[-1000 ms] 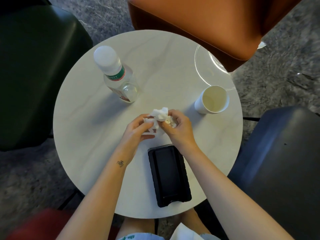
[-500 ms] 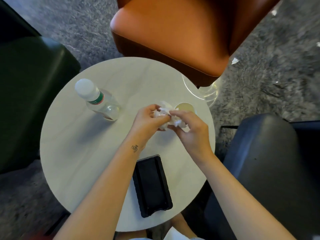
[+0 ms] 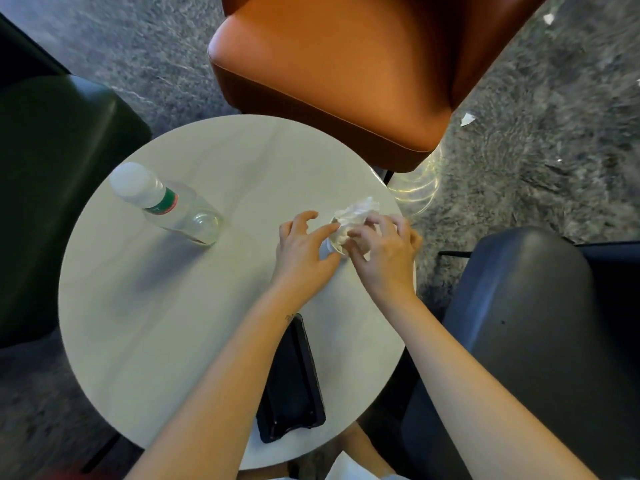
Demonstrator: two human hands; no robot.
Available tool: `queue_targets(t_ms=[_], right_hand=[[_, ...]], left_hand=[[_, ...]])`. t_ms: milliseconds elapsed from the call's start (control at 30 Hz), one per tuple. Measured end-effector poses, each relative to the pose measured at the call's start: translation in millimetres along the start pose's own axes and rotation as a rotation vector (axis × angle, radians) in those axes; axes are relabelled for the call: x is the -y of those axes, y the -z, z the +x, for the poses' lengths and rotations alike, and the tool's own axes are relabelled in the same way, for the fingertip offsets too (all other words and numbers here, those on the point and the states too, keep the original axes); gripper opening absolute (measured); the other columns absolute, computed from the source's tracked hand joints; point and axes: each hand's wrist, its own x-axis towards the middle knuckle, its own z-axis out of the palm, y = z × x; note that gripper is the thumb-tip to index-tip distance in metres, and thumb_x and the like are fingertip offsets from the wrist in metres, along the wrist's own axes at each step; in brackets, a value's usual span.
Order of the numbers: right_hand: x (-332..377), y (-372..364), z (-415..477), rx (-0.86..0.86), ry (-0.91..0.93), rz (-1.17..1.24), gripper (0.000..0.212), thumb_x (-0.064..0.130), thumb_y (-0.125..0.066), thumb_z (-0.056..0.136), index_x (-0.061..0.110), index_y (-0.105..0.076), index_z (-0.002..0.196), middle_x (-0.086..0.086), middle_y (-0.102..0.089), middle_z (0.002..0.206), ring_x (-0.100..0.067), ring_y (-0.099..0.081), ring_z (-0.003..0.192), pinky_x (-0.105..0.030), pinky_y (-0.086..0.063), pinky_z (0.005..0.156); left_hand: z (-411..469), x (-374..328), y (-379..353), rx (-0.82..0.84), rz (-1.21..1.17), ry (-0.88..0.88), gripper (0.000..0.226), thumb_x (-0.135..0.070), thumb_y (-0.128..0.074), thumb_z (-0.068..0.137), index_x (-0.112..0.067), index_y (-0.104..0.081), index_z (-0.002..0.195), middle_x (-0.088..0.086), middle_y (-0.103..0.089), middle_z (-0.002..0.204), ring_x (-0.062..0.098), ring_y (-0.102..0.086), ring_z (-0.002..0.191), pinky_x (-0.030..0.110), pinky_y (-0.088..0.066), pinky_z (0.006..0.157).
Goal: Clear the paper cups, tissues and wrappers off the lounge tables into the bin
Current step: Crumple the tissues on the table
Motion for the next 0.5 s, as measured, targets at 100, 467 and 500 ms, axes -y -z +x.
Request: queue_targets(t_ms=[100, 467, 500], right_hand=[[-6.1, -6.7, -7.6, 0.163, 0.018, -0.076, 0.021, 0.039, -0.048, 0.091, 0.028, -0.064, 0.097, 0.003, -0.048, 0.128, -0.021, -0.028, 0.122, -0.036, -0.015, 0.090], [-11.1, 6.0, -4.6, 0.069, 0.055, 0.118, 0.017, 0.028, -0.055, 0.083, 0.020, -0.068, 0.090, 0.009, -0.067, 0.094, -0.023, -0.048, 0.114, -0.035, -0.016, 0.092], [-10.7, 9.5, -5.3, 0.031, 0.043, 0.152, 0.017, 0.027, -0.055, 0.082, 0.019, -0.068, 0.090, 0.009, -0.067, 0.093, -0.022, -0.050, 0.111, -0.034, -0.018, 0.090]], left_hand=[[-2.8, 3.2, -5.1, -0.002, 0.068, -0.006, 0.045, -0.024, -0.056, 0.086, -0.029, -0.053, 0.130, -0.002, -0.025, 0.150, 0.019, -0.014, 0.134, 0.032, -0.018, 0.106], [0.2, 7.3, -22.4, 0.089, 0.306, -0.036, 0.047, -0.038, -0.045, 0.091, -0.044, -0.037, 0.137, 0.000, -0.012, 0.156, 0.020, -0.003, 0.142, 0.042, -0.009, 0.111], [-0.6, 5.0, -20.2, 0.059, 0.263, -0.045, 0.045, -0.037, -0.048, 0.090, -0.042, -0.042, 0.135, 0.000, -0.018, 0.155, 0.021, -0.008, 0.141, 0.041, -0.011, 0.110]])
